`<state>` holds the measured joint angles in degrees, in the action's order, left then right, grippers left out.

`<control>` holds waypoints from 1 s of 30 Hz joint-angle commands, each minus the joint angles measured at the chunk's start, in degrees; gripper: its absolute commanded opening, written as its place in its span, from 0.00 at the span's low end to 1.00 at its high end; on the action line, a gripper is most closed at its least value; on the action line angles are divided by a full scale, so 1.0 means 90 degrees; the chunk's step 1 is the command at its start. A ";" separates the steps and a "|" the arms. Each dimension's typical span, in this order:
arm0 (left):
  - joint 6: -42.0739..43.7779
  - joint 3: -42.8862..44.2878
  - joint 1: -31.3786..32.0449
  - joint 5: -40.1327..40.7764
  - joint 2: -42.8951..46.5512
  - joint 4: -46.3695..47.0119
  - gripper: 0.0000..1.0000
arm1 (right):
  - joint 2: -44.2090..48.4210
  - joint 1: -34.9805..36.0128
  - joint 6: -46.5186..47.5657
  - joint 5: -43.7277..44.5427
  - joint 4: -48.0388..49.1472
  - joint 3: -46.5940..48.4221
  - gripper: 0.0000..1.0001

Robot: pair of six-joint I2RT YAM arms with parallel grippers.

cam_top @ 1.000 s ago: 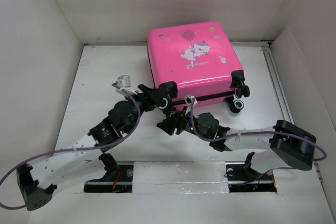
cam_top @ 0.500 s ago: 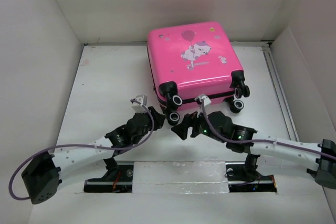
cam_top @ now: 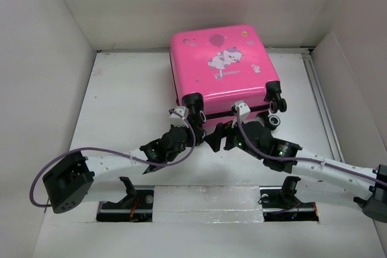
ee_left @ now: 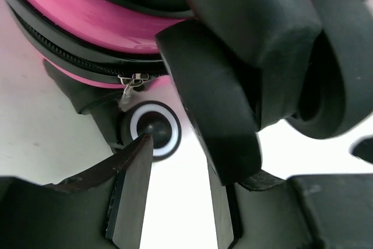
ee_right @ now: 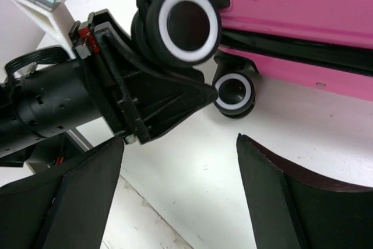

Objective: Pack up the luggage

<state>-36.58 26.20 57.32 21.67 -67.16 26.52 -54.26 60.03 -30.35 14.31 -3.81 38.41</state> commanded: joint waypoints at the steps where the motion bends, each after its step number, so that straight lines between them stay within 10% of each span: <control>1: 0.0362 0.0458 -0.0148 0.1301 -0.0165 0.0549 0.37 | 0.0043 -0.0087 0.0140 -0.0192 0.0258 0.0117 0.84; 12: -0.0231 -0.0058 -0.0148 0.2084 0.0030 0.0168 0.38 | 0.0237 -0.0624 0.0257 -0.0827 0.0540 -0.0166 0.78; 30: 0.1232 -0.1543 -0.0451 0.1382 -0.0184 0.4180 0.47 | -0.0748 -0.0908 0.0374 -0.1873 0.1790 0.0185 0.82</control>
<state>-30.89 11.00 53.52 36.16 -66.15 54.83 -61.01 52.47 -28.05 -0.84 5.78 37.76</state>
